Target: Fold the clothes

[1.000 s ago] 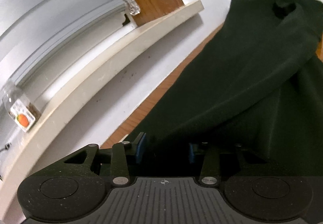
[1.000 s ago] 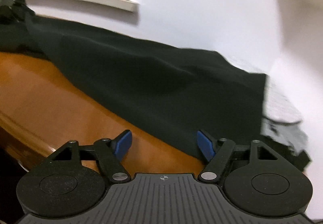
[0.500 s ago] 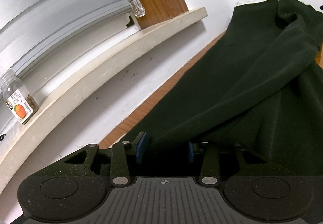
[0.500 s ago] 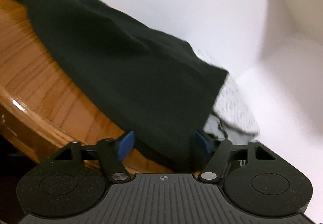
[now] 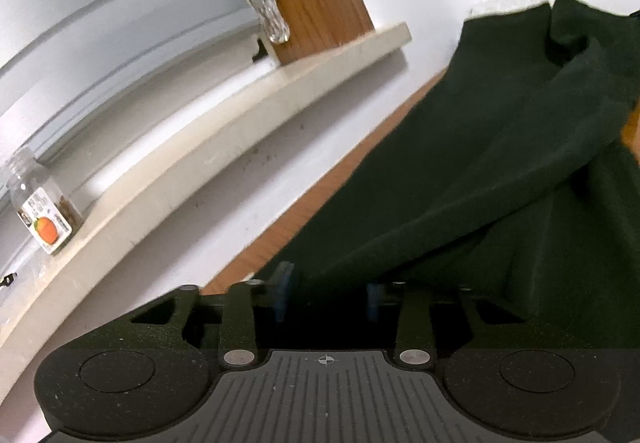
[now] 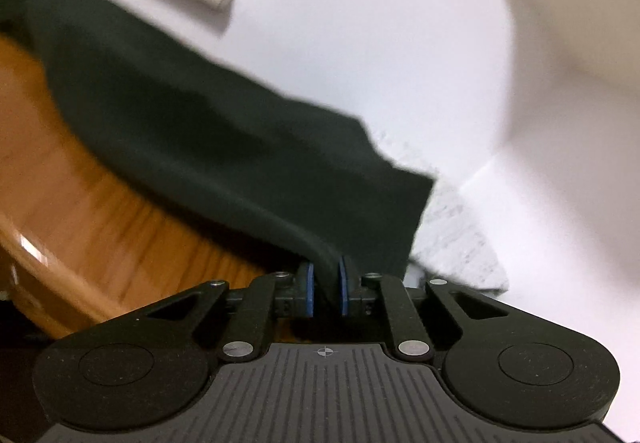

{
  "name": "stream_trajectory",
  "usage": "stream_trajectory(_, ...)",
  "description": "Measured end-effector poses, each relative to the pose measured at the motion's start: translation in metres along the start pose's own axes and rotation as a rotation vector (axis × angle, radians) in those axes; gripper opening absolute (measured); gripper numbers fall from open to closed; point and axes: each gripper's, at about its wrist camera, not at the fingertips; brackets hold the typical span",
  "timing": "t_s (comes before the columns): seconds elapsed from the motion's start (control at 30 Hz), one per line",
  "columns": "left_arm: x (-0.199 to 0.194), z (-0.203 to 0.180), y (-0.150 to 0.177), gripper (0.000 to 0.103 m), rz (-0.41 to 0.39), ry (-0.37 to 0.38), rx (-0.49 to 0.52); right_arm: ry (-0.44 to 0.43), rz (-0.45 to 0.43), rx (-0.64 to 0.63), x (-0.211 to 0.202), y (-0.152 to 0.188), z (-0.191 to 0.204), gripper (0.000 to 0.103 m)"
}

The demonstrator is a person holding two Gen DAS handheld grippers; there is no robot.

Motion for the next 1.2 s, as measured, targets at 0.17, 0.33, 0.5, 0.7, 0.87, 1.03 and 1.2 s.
stream_trajectory(0.17, -0.006, 0.002, -0.004, 0.014, -0.011, 0.025, -0.015, 0.084, -0.066, 0.098, -0.024, -0.02, -0.036, 0.008)
stream_trajectory(0.33, -0.015, 0.008, -0.011, 0.014, -0.039, 0.048, -0.055, 0.076, -0.071, 0.107, -0.025, -0.036, -0.047, 0.008)
stream_trajectory(0.5, -0.025, 0.014, -0.018, 0.012, -0.066, 0.072, -0.099, 0.121, -0.084, 0.143, -0.024, -0.043, -0.061, 0.008)
stream_trajectory(0.7, -0.041, 0.022, -0.027, 0.01, -0.093, 0.127, -0.147, 0.203, -0.112, 0.167, -0.038, -0.06, -0.096, 0.007)
stream_trajectory(0.87, -0.034, 0.03, -0.035, 0.01, -0.075, 0.134, -0.164, 0.248, -0.1, 0.135, -0.036, -0.1, -0.127, 0.007)
stream_trajectory(1.03, -0.001, 0.041, -0.03, 0.012, 0.012, 0.125, -0.191, 0.258, -0.033, 0.066, 0.058, -0.165, -0.131, 0.008)
stream_trajectory(1.2, 0.032, 0.051, -0.023, 0.046, 0.093, 0.119, -0.215, 0.261, 0.053, 0.086, 0.17, -0.208, -0.102, 0.043)
Point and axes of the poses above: each gripper's, at about its wrist camera, not at the fingertips, and x roughly the way its jaws point, z to its left, y to its underside, and after that the axes turned 14 degrees about -x, right-handed
